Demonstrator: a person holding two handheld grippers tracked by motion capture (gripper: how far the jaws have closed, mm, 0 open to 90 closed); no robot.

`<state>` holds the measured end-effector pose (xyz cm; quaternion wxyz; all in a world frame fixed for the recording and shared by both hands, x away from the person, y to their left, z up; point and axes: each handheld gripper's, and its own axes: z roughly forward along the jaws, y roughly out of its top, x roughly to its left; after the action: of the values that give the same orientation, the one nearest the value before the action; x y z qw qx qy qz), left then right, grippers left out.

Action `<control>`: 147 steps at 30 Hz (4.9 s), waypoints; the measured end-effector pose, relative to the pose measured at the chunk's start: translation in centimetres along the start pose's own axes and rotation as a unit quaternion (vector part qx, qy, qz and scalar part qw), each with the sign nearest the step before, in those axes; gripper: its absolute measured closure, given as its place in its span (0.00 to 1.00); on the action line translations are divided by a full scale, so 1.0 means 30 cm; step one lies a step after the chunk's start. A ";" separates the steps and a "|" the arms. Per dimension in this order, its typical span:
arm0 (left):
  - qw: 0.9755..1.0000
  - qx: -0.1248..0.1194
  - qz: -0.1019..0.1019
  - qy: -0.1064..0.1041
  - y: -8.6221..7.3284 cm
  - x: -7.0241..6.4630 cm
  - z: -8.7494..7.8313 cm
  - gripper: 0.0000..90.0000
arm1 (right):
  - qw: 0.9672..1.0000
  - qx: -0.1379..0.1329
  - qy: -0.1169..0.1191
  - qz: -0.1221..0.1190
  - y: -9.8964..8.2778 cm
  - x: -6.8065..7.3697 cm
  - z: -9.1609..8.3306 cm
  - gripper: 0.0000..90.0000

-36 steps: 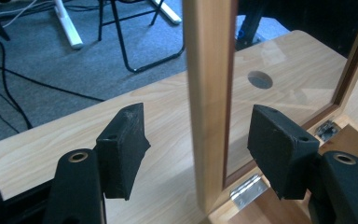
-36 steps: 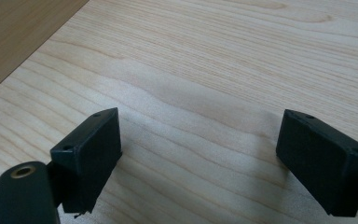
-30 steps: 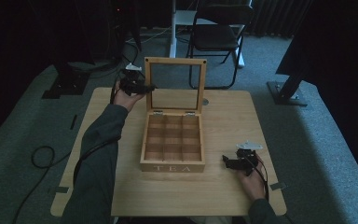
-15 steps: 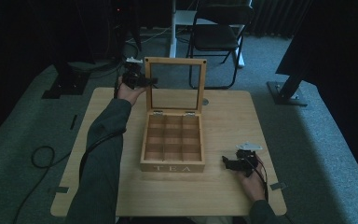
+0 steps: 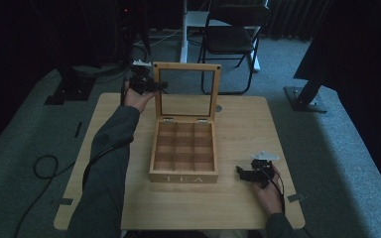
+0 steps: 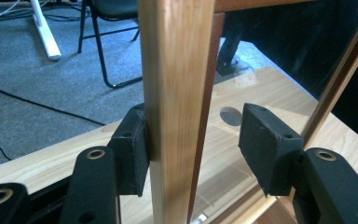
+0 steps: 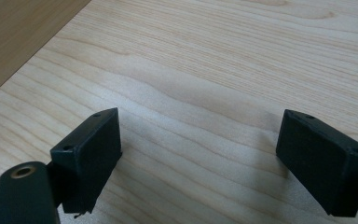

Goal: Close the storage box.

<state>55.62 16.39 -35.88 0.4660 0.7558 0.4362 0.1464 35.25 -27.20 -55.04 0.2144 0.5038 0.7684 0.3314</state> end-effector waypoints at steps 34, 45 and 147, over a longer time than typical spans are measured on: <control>1.000 -0.009 0.006 -0.021 -0.082 -0.070 -0.171 0.51 | 1.000 0.001 -0.004 0.004 0.004 0.005 0.003 0.15; 0.999 -0.027 0.008 -0.029 -0.100 -0.087 -0.220 0.54 | 1.000 0.001 -0.004 0.004 0.004 0.005 0.003 0.15; 0.998 -0.023 0.044 -0.046 -0.500 -0.278 -0.365 0.42 | 1.000 0.000 -0.004 0.004 0.004 0.005 0.004 0.15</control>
<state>36.10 18.84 -41.09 0.4958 0.7693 0.3771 0.1421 35.33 -27.00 -55.03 0.2159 0.5082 0.7655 0.3302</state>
